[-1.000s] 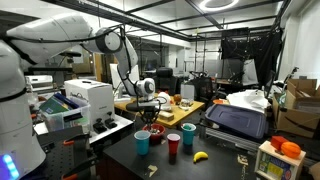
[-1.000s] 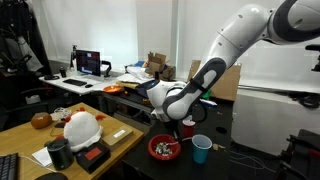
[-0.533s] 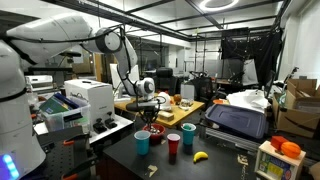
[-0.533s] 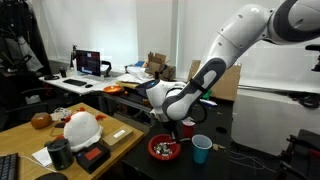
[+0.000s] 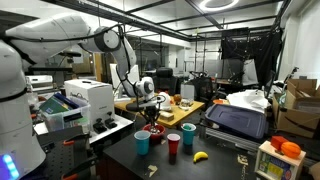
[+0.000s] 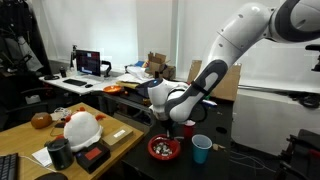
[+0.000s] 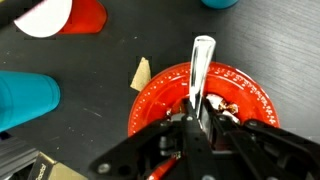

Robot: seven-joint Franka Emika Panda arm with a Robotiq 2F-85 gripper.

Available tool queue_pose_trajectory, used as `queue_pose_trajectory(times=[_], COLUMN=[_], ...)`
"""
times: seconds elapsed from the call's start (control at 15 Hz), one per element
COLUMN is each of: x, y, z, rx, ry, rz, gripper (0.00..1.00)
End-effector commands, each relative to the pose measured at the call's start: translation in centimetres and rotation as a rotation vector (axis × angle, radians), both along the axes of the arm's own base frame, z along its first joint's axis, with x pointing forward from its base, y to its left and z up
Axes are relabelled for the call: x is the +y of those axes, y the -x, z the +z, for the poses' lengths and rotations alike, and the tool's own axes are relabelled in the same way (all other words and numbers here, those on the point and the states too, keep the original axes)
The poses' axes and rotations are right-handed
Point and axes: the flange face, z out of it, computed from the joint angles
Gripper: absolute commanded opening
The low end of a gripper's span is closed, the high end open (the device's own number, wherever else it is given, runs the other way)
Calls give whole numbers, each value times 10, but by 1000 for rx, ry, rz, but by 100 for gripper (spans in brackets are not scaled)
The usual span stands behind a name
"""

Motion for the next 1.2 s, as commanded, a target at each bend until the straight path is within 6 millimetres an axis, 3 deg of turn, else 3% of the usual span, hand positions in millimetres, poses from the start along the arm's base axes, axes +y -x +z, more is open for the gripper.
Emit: queue_pose_trajectory(times=[0.0,0.73,1.13], x=[-7,-29,17], y=[9,20,32], z=[14,14,6], rx=[-44,22,13], ry=[30,127,100], rz=[13,161,192], gripper=[3,3,3])
